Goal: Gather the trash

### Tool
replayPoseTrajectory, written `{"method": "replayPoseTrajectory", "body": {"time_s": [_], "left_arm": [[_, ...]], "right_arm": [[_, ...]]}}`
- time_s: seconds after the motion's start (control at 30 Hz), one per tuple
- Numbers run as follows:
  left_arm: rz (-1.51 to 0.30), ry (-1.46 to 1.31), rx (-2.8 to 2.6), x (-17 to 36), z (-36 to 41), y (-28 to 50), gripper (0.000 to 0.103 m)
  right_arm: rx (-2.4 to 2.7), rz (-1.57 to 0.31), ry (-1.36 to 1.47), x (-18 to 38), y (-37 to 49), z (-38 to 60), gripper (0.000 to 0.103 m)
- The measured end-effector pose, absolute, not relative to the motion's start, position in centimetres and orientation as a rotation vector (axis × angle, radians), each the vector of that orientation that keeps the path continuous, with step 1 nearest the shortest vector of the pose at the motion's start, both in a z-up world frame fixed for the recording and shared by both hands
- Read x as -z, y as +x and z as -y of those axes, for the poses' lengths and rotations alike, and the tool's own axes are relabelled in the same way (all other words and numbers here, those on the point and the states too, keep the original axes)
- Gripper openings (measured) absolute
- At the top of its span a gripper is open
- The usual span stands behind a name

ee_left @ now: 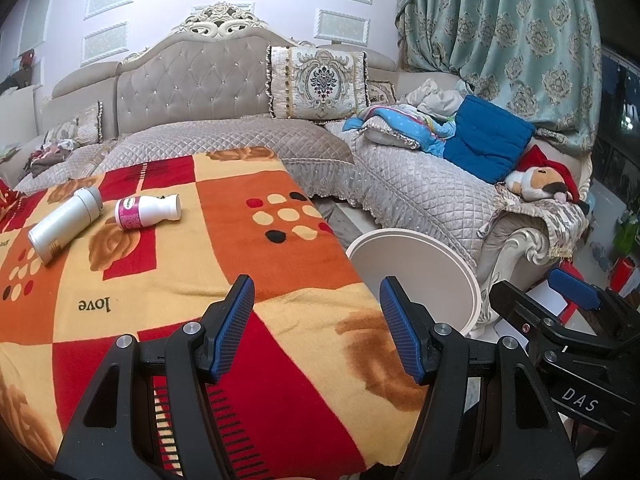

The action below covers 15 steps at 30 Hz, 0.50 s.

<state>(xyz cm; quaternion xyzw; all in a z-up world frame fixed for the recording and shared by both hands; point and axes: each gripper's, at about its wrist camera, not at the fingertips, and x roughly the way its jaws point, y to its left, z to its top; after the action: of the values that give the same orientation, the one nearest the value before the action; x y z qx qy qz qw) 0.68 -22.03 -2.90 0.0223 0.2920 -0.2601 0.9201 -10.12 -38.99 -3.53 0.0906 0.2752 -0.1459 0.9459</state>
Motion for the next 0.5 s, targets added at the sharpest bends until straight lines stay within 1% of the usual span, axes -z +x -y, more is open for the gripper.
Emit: {"method": "replayPoseTrajectory", "body": {"time_s": [0.5], "left_arm": [[-0.620,0.046,0.542,3.06,22.12,1.13,0.064]], "right_arm": [[0.300,-0.579,0.180,3.73,-9.86,39.24,0.090]]}}
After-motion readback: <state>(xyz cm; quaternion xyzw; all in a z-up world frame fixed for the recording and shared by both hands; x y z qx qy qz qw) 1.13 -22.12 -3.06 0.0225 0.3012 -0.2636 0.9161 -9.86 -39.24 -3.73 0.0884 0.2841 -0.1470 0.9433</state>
